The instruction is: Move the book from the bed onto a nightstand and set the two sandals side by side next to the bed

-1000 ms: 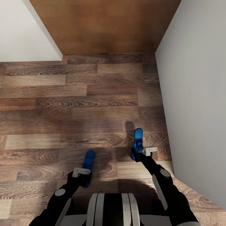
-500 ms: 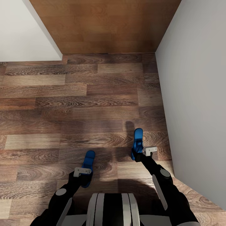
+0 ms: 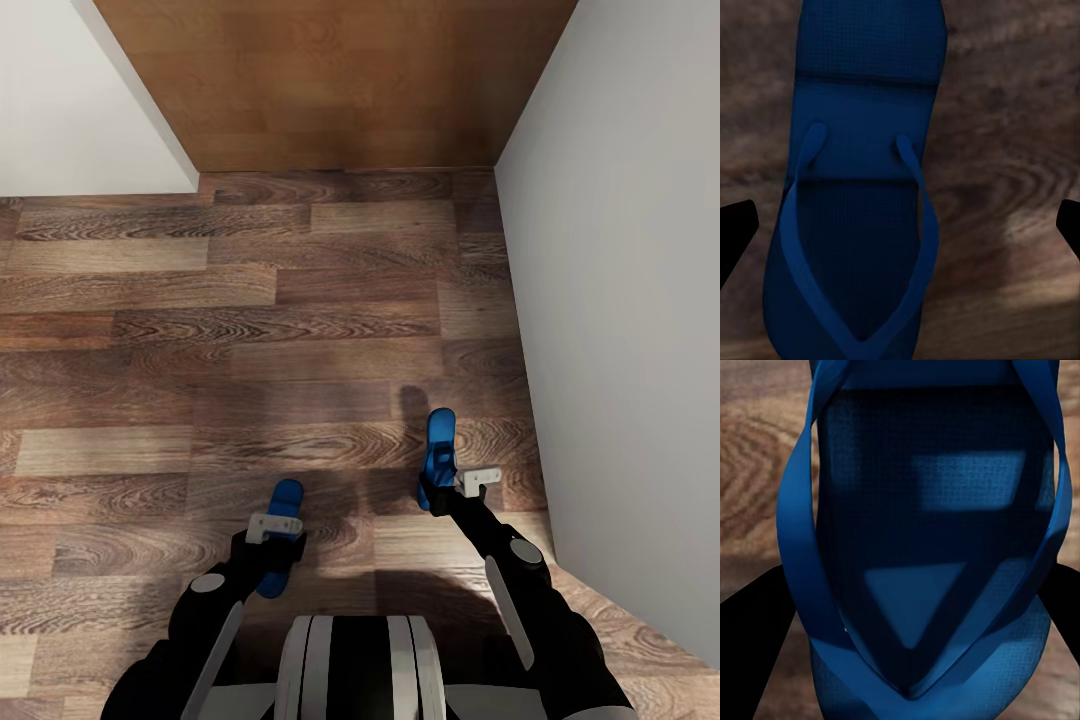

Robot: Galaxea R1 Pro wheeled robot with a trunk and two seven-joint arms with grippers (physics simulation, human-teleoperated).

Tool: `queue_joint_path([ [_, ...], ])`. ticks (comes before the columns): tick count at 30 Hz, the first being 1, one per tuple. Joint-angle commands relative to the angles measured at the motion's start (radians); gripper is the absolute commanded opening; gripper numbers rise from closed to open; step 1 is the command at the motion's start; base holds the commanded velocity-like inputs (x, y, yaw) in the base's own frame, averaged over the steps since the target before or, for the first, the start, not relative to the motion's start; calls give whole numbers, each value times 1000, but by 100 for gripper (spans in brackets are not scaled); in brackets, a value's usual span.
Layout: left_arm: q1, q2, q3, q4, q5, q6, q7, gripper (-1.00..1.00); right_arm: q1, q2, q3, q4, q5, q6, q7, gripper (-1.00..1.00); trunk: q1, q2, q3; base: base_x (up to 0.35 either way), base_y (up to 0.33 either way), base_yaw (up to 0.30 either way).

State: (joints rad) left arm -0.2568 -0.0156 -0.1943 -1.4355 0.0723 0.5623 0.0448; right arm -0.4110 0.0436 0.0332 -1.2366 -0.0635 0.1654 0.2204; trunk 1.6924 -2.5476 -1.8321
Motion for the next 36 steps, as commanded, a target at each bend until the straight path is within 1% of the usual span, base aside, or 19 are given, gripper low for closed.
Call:
queue_joint_path([
  [1,0,0,0,-1,8,5,5,100,0,0,-1,-1,-7,6,4,-100,0,0,0,0,0,0],
  [36,-1,2,2,5,6,1,9,100,0,0,-1,0,-7,6,4,-100,8,-4,0,0,0,0],
])
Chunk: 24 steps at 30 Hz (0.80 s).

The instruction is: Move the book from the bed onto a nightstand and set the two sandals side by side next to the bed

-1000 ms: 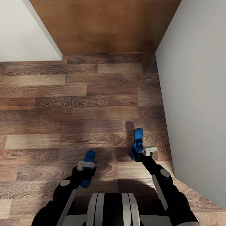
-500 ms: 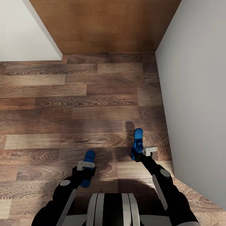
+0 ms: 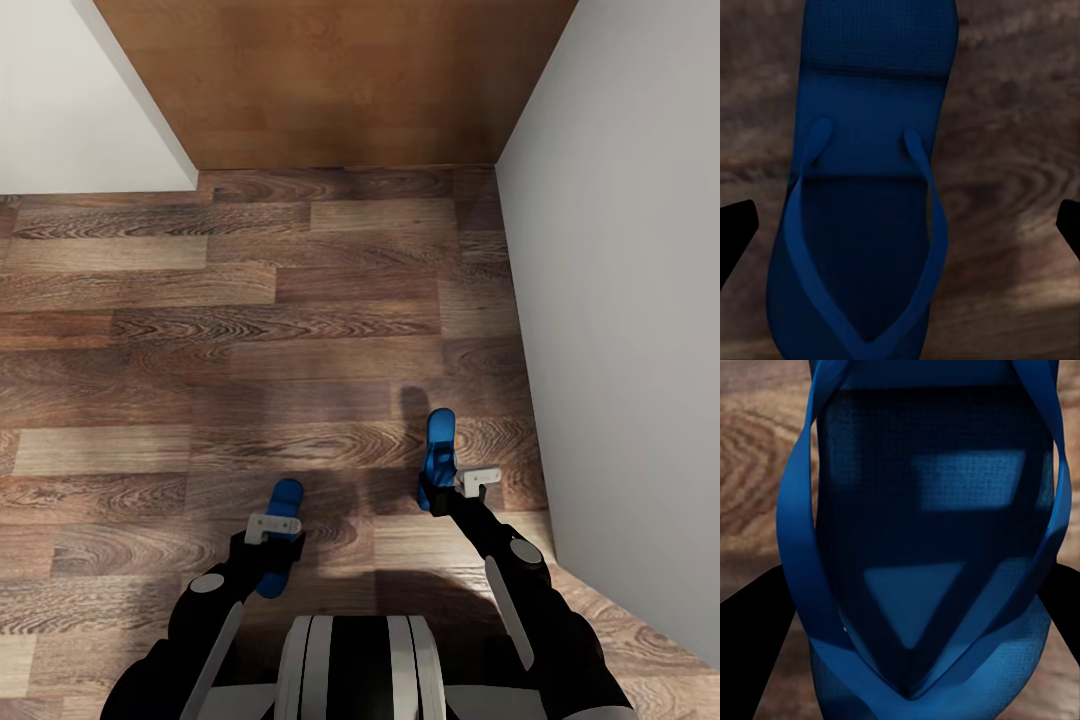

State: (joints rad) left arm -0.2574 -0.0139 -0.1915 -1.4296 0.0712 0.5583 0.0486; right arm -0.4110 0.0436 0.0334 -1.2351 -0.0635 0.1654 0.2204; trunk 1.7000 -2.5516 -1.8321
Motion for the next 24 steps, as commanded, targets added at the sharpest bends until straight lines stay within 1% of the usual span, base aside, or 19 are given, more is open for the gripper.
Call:
queue_joint_path([
  [1,0,0,0,4,8,5,6,100,0,0,-1,-1,-7,6,4,-100,0,0,0,0,0,0],
  [3,0,-1,0,21,6,4,15,100,0,1,-1,-1,-7,6,4,-100,0,0,0,0,0,0],
  [4,-1,-1,1,36,1,3,31,100,0,1,-1,-1,-7,6,4,-100,0,0,0,0,0,0],
  [5,-4,-3,0,76,-18,1,87,100,0,1,-1,-1,-7,6,4,-100,0,0,0,0,0,0],
  [7,-17,-6,0,106,-28,0,123,100,0,0,-1,-1,-7,6,4,-100,0,0,0,0,0,0],
  [9,-36,-14,0,133,-33,-2,145,100,0,1,-1,-1,-7,6,4,-100,0,0,0,0,0,0],
  [13,-55,-26,0,177,-37,-7,157,100,0,1,-1,-1,-7,6,4,-100,0,0,0,0,0,0],
  [16,-61,-31,0,199,-38,-27,159,100,0,1,-1,-1,-7,6,4,-100,0,0,0,0,0,0],
  [18,-63,-33,-1,206,-38,-43,160,100,0,0,-1,-1,-7,6,3,-100,0,0,0,0,0,0],
  [24,-63,-41,-2,208,-37,-49,160,100,0,0,-1,-1,-7,6,4,-100,0,0,0,0,0,0],
])
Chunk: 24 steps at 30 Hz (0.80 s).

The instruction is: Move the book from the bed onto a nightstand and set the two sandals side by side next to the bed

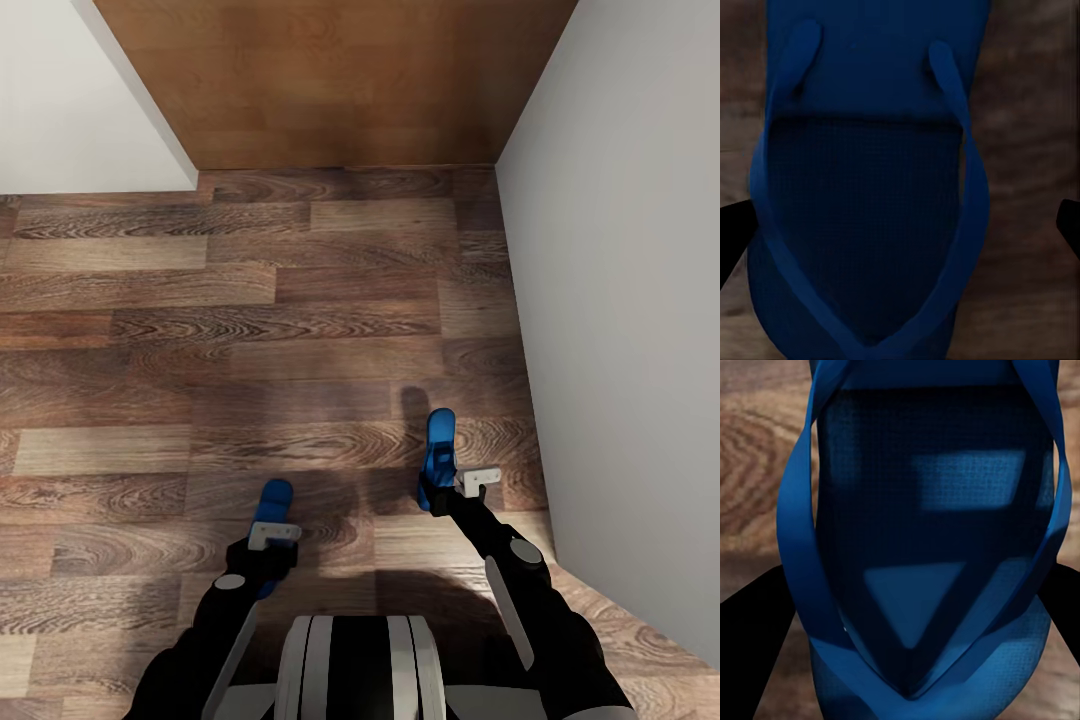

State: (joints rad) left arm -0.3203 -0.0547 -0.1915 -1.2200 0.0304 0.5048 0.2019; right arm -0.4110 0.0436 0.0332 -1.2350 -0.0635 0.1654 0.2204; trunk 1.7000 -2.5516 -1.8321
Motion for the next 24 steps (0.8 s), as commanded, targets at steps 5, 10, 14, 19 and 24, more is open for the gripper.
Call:
queue_joint_path([
  [5,0,-2,-2,-1,3,3,7,-100,0,0,-1,-1,-7,6,4,-100,0,0,0,0,0,0],
  [10,0,-2,-2,-1,3,-13,7,-100,0,0,-1,-1,-7,6,3,-100,0,0,0,0,0,0],
  [14,0,-2,-3,-1,3,-15,7,-100,0,1,-1,-1,-7,6,4,-100,0,0,0,0,0,0],
  [19,0,-2,-3,-1,3,-15,7,-100,0,1,-1,-1,-7,6,4,-100,0,0,0,0,0,0],
  [24,0,-2,-4,-1,3,-15,7,-100,0,1,-1,-1,-7,6,4,-100,0,0,0,0,0,0],
])
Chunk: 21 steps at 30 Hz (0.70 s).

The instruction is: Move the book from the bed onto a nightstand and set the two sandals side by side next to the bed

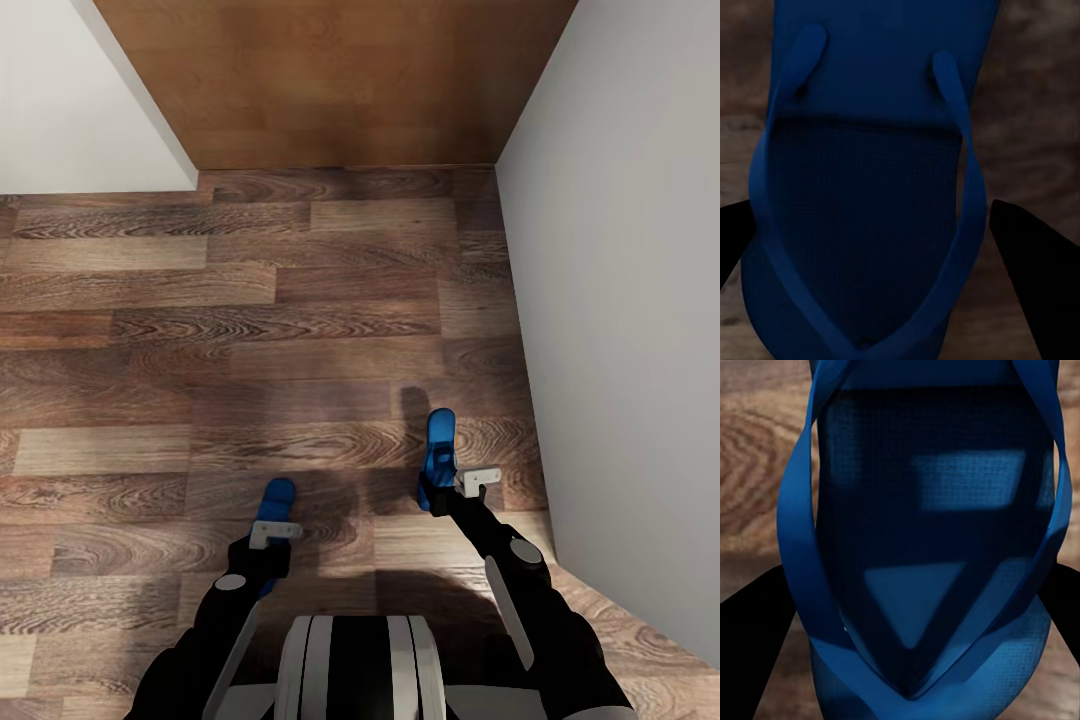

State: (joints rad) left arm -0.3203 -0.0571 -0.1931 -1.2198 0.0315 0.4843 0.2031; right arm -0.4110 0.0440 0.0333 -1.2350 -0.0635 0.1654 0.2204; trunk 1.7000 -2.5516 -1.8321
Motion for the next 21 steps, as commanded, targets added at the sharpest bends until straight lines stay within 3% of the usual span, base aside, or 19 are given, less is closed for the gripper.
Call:
queue_joint_path([
  [1,0,0,-2,-1,2,5,6,-100,0,0,-1,-1,-7,6,4,-100,0,0,0,0,0,0],
  [5,0,0,-3,-1,2,5,7,-100,0,0,-1,-1,-7,6,4,-100,0,0,0,0,0,0],
  [21,0,0,-3,-2,1,5,7,-100,0,0,-1,-1,-7,6,4,-100,-7,4,61,0,0,0],
])
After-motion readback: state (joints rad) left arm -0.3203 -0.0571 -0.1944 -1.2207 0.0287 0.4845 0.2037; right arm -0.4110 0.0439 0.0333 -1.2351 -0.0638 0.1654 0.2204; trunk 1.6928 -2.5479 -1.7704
